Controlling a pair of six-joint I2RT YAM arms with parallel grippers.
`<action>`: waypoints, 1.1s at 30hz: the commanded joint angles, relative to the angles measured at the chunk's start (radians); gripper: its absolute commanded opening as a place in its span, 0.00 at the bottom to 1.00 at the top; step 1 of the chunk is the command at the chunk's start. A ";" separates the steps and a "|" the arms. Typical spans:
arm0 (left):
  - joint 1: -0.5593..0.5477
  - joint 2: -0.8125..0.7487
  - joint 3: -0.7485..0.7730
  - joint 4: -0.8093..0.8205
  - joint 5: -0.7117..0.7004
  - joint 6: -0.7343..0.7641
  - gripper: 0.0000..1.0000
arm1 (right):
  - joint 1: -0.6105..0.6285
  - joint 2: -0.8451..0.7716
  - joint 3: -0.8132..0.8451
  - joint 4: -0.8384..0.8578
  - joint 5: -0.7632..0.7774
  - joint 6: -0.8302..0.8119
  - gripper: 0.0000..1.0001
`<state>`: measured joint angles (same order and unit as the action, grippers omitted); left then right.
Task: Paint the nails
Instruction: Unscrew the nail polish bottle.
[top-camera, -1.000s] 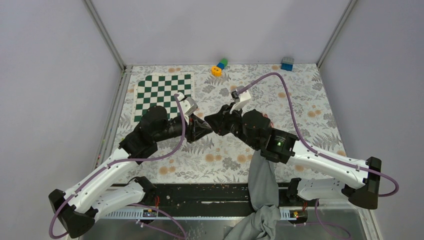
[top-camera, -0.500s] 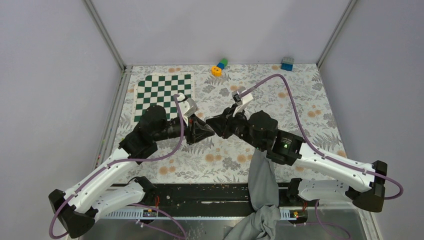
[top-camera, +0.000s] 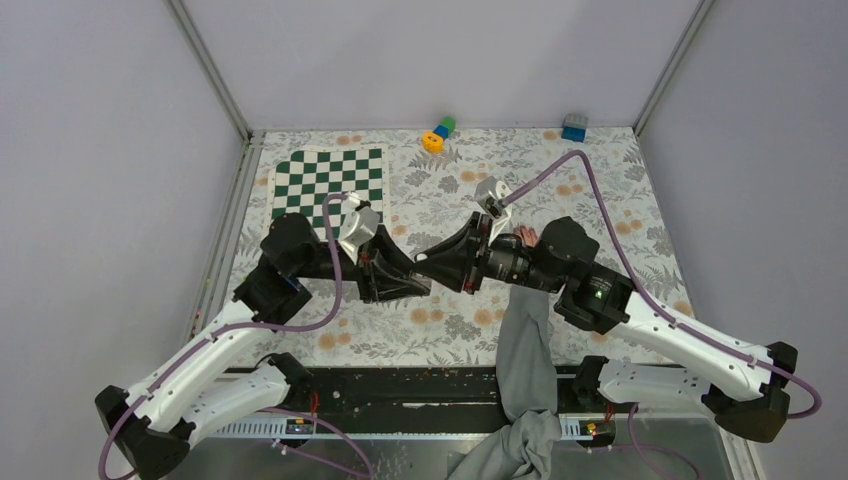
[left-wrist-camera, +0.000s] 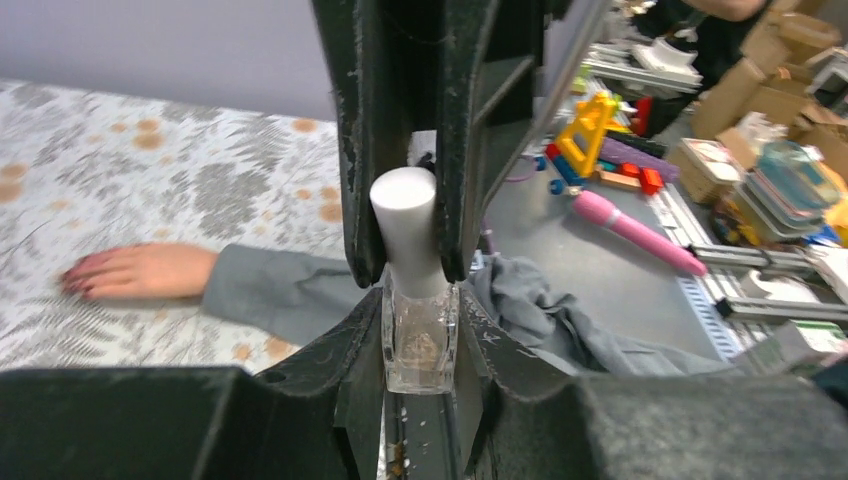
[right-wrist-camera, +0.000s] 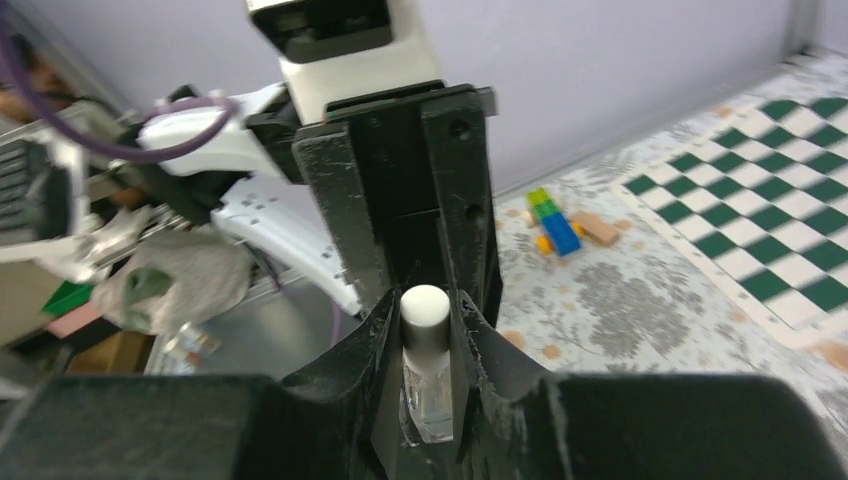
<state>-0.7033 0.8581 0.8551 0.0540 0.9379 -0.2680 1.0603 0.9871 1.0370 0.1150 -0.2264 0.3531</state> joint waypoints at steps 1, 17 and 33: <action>-0.016 0.019 -0.013 0.157 0.141 -0.051 0.00 | -0.008 0.007 0.000 0.180 -0.317 0.053 0.00; -0.025 0.030 0.007 0.075 0.101 0.003 0.00 | -0.013 -0.061 0.025 0.050 -0.225 -0.073 0.00; -0.049 0.045 0.016 0.039 0.090 0.030 0.00 | -0.013 -0.104 -0.011 0.108 -0.147 -0.069 0.00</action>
<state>-0.7490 0.9070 0.8467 0.0692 1.0496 -0.2604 1.0409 0.9005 1.0340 0.1570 -0.4072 0.2844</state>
